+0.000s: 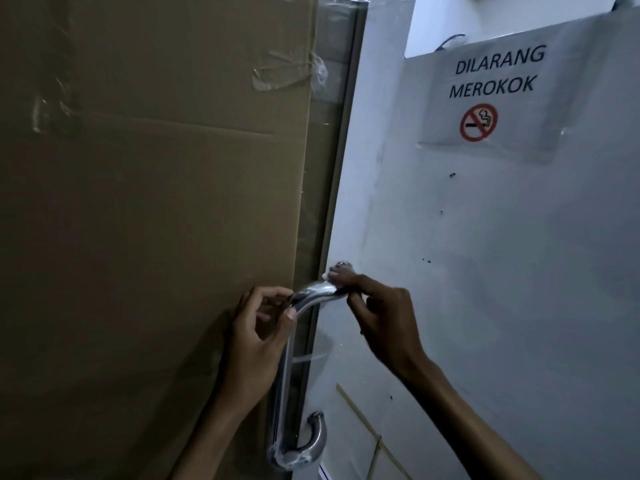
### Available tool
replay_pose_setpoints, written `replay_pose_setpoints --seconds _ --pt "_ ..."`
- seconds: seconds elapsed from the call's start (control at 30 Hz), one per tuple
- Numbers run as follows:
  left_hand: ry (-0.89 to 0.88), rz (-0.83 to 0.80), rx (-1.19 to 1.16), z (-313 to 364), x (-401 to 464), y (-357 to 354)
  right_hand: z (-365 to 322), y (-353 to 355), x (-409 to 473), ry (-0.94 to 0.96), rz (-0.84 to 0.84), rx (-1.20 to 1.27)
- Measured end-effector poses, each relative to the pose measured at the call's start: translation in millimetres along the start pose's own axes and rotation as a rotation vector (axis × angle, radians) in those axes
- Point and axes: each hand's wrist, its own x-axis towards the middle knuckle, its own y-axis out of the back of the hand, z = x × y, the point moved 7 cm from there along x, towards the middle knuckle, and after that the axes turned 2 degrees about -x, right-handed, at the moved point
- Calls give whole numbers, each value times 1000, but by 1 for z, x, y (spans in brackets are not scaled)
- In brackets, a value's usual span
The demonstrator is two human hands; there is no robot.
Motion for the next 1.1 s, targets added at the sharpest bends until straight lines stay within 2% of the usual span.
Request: replay_pose_setpoints --seconds 0.07,0.17,0.3,0.43,0.53,0.57,0.67,0.8,0.87,1.03,1.1 --pt "19 -7 -24 -1 0 2 -5 -1 -4 17 -11 -83" --pt "67 -41 -74 -2 -3 4 -6 4 -6 -5 72 -160" --pt "104 -70 -79 -3 -6 7 -32 -9 -24 241 13 -252" --pt "118 -50 -99 -9 -5 10 -30 -3 -18 182 124 -268" --pt "144 -52 -88 -12 -5 9 -46 -18 -30 411 32 -378" --pt "146 -47 -84 -13 -4 10 -46 -17 -27 418 32 -387" --pt "84 -36 -55 -7 0 10 -32 1 -12 170 162 -283" --pt "1 -57 74 6 7 5 -23 -2 -13 179 72 -255" --pt "-27 -47 120 11 10 4 -11 8 -5 96 88 -265" --pt "-35 -51 136 14 13 3 1 8 6 65 18 -227" --pt "-37 -58 135 12 12 3 13 8 13 -10 -25 -179"
